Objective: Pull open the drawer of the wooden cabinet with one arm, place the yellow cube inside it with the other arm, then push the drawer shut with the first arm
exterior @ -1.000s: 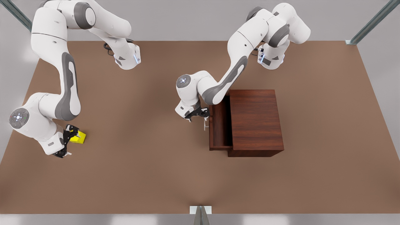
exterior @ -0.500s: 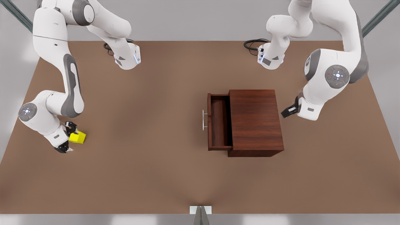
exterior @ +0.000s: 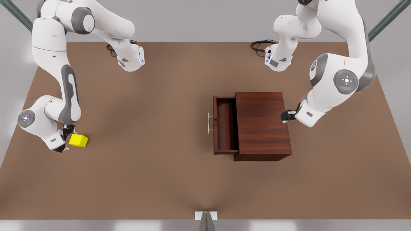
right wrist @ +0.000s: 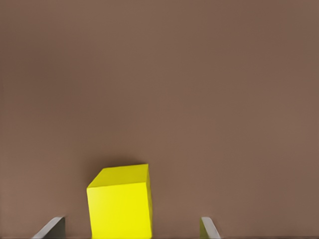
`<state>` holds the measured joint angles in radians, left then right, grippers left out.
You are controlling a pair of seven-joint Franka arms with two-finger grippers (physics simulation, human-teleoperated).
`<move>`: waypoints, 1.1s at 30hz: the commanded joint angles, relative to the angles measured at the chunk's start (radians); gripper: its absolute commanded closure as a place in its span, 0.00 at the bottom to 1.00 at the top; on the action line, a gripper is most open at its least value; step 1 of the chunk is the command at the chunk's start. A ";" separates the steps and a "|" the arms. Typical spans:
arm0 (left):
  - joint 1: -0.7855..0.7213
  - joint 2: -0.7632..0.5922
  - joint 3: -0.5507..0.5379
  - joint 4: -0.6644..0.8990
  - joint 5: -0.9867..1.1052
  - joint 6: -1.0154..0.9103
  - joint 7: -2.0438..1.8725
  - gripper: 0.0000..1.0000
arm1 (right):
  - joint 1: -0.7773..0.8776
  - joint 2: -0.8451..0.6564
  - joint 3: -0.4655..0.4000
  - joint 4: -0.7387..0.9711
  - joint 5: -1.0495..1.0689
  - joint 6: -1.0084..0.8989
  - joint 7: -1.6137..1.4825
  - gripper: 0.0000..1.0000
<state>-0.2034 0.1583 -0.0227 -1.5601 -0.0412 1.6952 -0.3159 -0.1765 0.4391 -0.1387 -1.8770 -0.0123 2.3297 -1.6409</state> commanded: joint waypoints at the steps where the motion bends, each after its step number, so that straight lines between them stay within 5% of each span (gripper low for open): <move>1: 0.001 0.001 0.000 0.003 0.001 -0.016 0.247 0.00 | 0.002 0.016 -0.007 0.002 0.000 -0.003 0.098 0.00; 33: -0.018 0.006 -0.008 0.011 0.004 -0.038 0.205 0.00 | -0.058 0.182 -0.022 0.032 -0.018 0.073 0.139 0.00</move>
<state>-0.2208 0.1655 -0.0303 -1.5504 -0.0376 1.6601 -0.1246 -0.2347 0.6186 -0.1617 -1.8451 -0.0308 2.3855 -1.4979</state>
